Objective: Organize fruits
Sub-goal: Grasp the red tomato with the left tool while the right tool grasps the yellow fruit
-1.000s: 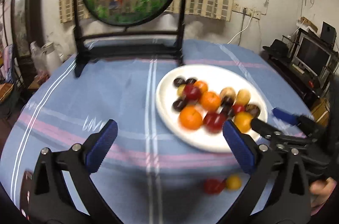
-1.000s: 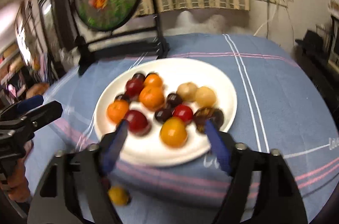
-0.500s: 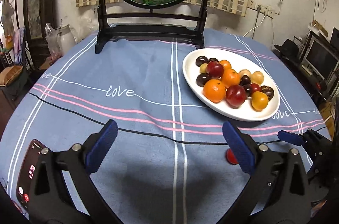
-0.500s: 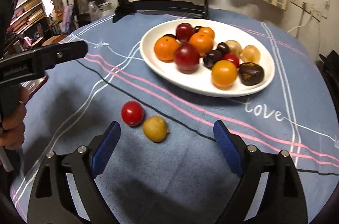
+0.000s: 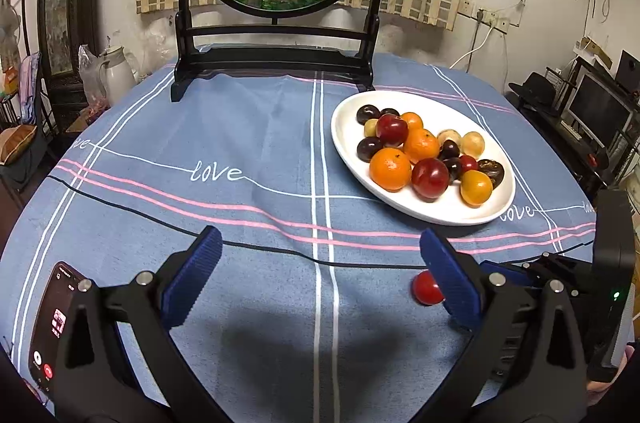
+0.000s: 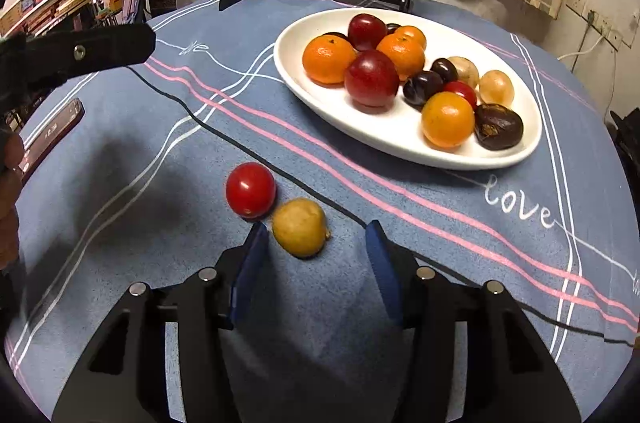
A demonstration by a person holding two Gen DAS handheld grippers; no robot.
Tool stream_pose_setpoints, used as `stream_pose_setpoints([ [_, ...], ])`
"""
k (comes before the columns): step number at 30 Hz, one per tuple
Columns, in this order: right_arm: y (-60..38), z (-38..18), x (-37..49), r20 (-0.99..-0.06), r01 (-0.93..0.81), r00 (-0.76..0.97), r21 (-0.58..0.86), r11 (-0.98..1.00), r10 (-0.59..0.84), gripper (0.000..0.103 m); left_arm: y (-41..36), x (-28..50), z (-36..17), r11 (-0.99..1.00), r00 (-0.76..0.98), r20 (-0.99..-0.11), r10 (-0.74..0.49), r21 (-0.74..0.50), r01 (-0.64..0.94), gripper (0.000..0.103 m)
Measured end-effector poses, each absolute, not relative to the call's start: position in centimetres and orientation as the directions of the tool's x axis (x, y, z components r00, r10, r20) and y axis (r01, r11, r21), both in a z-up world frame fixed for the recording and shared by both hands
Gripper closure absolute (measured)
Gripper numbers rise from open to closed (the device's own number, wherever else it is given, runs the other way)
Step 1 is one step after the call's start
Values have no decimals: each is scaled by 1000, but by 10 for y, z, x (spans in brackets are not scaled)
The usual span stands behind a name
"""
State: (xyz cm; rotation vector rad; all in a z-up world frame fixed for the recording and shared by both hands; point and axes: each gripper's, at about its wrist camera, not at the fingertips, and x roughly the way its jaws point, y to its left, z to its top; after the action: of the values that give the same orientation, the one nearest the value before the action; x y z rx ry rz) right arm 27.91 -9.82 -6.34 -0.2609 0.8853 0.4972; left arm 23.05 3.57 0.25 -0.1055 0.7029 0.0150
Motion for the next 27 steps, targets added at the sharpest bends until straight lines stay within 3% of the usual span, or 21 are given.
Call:
stream_pose_setpoints([
  [7,-89,-64,282,-786,-530,543,-45,847,297,74,39,233,0,993,754,-657,-18,-102,-65,2],
  [11,-96,-58,280,-784,-517,537,-14,856,312,76,39,234,0,993,752,-659,-20,-102,-63,2],
  [14,-117,-42,283,-749,-451,565,72,890,346,76,27,234,-4,993,735,-670,-101,-118,29,3],
  [16,-133,-34,285,-727,-400,594,105,911,345,76,11,233,-8,990,718,-682,-139,-86,110,7],
  [21,-152,-33,290,-729,-341,591,164,926,346,76,-29,229,-25,955,651,-726,-222,-26,296,38],
  [27,-151,-33,287,-730,-344,580,182,921,361,75,-43,234,-41,946,626,-747,-222,-10,324,43],
])
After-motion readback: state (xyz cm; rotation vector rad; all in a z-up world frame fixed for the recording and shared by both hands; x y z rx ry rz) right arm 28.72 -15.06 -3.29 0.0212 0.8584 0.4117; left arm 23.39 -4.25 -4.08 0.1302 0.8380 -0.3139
